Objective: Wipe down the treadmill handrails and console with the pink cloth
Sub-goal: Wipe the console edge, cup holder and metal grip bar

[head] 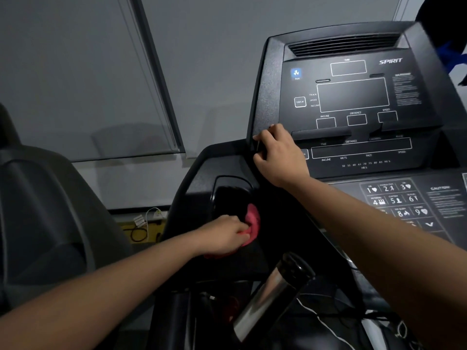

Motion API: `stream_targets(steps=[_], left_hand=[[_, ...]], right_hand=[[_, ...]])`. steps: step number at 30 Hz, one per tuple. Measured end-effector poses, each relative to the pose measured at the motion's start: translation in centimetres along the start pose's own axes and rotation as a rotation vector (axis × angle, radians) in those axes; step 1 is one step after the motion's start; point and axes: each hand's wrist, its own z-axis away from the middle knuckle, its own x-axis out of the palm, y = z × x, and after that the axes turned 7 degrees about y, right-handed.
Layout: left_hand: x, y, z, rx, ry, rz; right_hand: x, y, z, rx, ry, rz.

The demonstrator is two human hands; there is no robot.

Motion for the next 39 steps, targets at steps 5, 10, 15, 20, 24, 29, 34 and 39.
stream_targets(steps=[5, 10, 15, 20, 24, 29, 34, 39], left_hand=[[1.0, 1.9, 0.3, 0.023, 0.146, 0.183], [1.2, 2.3, -2.0, -0.166, 0.141, -0.004], [2.1, 1.6, -4.1, -0.222, -0.154, -0.124], [2.1, 0.9, -5.5, -0.314, -0.298, -0.381], [1.5, 0.9, -6.1, -0.329, -0.361, -0.570], [3.4, 0.4, -7.5, -0.523, -0.394, -0.841], [0.9, 1.4, -7.0, -0.498, -0.616, -0.528], [-1.6, 1.8, -5.5, -0.437, -0.729, -0.119]], right_hand=[[0.1, -0.2, 0.1, -0.002, 0.001, 0.004], [-0.1, -0.3, 0.2, 0.001, -0.016, -0.011], [-0.2, -0.3, 0.2, 0.007, -0.021, -0.008], [-0.3, -0.2, 0.1, 0.012, -0.037, -0.023], [-0.4, 0.0, 0.3, 0.015, -0.056, -0.047], [-0.5, 0.0, 0.3, 0.016, -0.071, -0.062], [-0.5, 0.1, 0.3, 0.020, -0.069, -0.065], [-0.4, 0.0, 0.1, 0.025, -0.044, -0.042]])
